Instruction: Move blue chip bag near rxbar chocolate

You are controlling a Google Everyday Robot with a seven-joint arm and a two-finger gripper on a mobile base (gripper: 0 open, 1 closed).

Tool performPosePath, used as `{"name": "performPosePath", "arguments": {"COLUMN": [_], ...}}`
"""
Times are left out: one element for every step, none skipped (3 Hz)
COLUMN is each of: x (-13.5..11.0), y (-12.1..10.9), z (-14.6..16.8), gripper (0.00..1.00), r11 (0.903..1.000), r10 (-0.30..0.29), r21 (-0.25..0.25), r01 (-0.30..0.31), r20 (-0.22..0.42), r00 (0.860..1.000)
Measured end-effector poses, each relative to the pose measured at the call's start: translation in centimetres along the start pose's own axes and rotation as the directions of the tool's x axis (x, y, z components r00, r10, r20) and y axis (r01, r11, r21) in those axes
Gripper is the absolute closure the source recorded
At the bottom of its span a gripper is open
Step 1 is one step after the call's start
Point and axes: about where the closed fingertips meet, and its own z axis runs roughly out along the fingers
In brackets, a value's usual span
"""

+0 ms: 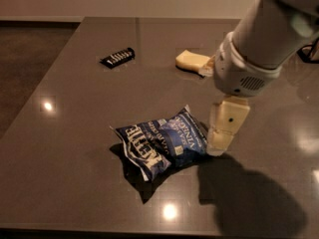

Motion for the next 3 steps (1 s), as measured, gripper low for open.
{"name": "performPosePath", "arguments": {"x": [-3.0, -5.2, -6.7], "y": [1.7, 3.4, 4.0], "z": [3.0, 5.6, 7.3], "gripper": [0.0, 0.0, 0.0], "r11": [0.9941, 0.9771, 0.9636], "r10": [-0.098, -0.194, -0.242], "r21": [-0.043, -0.079, -0.1], "r01": [0.099, 0.198, 0.248], "r20": [0.035, 0.053, 0.063], "r00": [0.995, 0.98, 0.968]}}
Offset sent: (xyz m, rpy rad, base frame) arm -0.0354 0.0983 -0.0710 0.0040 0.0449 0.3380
